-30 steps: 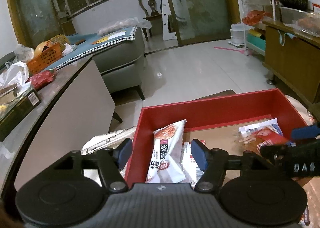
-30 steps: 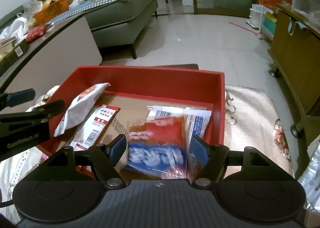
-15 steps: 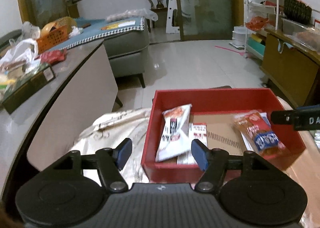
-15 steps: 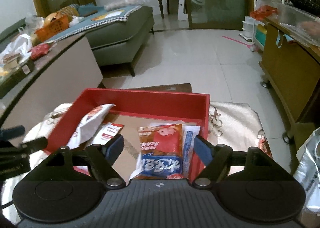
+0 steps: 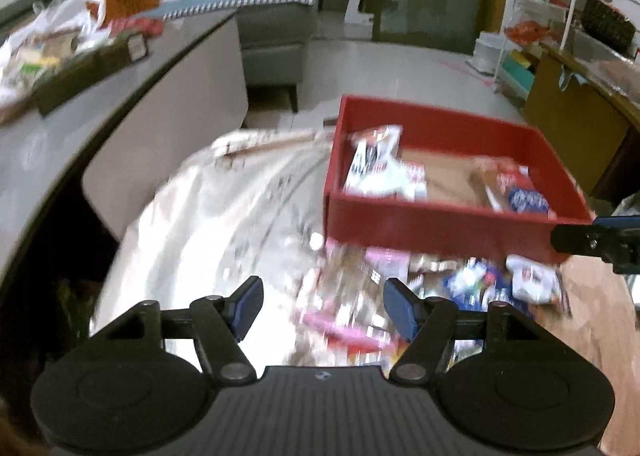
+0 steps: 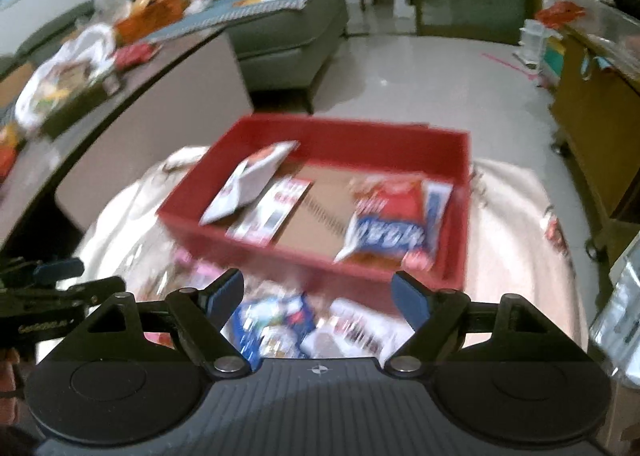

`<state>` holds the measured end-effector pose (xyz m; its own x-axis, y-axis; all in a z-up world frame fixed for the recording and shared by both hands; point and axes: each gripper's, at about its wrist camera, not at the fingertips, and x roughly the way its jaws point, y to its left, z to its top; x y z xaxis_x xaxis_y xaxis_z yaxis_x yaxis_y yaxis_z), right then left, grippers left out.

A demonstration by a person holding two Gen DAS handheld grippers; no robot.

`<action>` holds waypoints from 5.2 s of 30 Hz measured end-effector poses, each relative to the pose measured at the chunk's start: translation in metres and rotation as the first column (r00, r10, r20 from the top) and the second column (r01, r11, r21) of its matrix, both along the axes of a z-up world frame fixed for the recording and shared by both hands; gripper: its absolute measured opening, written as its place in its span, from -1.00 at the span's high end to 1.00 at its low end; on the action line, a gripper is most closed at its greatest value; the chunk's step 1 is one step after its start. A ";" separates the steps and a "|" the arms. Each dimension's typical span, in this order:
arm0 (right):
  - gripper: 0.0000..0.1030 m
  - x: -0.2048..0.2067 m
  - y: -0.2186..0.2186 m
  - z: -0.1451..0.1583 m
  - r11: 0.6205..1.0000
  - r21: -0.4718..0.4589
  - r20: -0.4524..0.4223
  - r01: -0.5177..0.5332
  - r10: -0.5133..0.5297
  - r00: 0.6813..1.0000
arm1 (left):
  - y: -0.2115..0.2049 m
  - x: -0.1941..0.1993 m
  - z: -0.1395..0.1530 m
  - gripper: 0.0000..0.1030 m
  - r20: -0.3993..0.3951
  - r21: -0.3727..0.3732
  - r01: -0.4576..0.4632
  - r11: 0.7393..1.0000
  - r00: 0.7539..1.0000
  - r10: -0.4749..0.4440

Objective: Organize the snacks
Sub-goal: 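Withdraw both open tools from the red box toward the remaining snacks, then grasp the yellow-red chip bag with the left tool while the right tool grasps the white duck-neck bag, then lift both bags and carry them over the red box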

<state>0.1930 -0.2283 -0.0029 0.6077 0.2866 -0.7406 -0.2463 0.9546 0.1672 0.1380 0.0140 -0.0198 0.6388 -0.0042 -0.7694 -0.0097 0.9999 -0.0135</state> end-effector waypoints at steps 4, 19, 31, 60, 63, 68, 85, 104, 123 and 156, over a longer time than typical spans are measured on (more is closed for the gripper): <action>-0.66 -0.017 0.005 -0.004 1.000 -0.011 -0.024 -0.009 0.009 1.000 | -0.003 -0.016 -0.010 -0.18 -0.048 -0.047 0.008 0.999 0.999 -0.010; -0.68 -0.037 -0.030 -0.003 0.997 0.050 -0.046 0.052 -0.050 0.998 | -0.058 -0.030 -0.046 -0.45 -0.132 0.040 0.077 0.996 0.989 -0.071; -0.68 0.007 -0.040 -0.043 0.999 -0.035 -0.144 0.033 -0.038 0.989 | -0.059 -0.024 -0.062 0.06 -0.176 -0.018 0.090 0.996 0.980 -0.092; -0.72 0.022 0.002 -0.075 0.958 -0.161 -0.200 -0.239 0.205 0.958 | -0.048 -0.028 -0.058 0.08 -0.220 -0.087 0.131 0.987 0.964 -0.148; -0.79 0.033 -0.004 -0.085 0.954 -0.127 -0.206 -0.273 0.243 0.948 | -0.050 -0.026 -0.058 0.08 -0.221 -0.086 0.139 0.986 0.963 -0.155; -0.67 0.034 -0.004 -0.085 0.965 -0.091 -0.206 -0.245 0.222 0.953 | -0.050 -0.023 -0.058 0.00 -0.225 -0.087 0.141 0.986 0.962 -0.157; -0.48 0.009 0.004 -0.069 0.982 -0.047 -0.217 -0.180 0.166 0.962 | -0.045 -0.022 -0.059 -0.12 -0.227 -0.116 0.114 0.987 0.964 -0.138; -0.19 -0.018 0.011 -0.070 0.972 -0.150 -0.191 -0.182 0.153 0.970 | -0.044 -0.029 -0.053 0.03 -0.178 -0.039 0.134 0.990 0.974 -0.139; -0.19 -0.021 0.003 -0.042 0.991 -0.066 -0.108 -0.115 0.107 0.988 | -0.056 -0.031 -0.025 0.04 -0.075 -0.038 0.174 0.984 0.981 -0.177; -0.20 -0.009 0.000 -0.036 0.993 -0.056 -0.076 -0.100 0.095 0.993 | -0.066 -0.022 -0.013 0.04 0.011 0.033 0.189 0.981 0.982 -0.190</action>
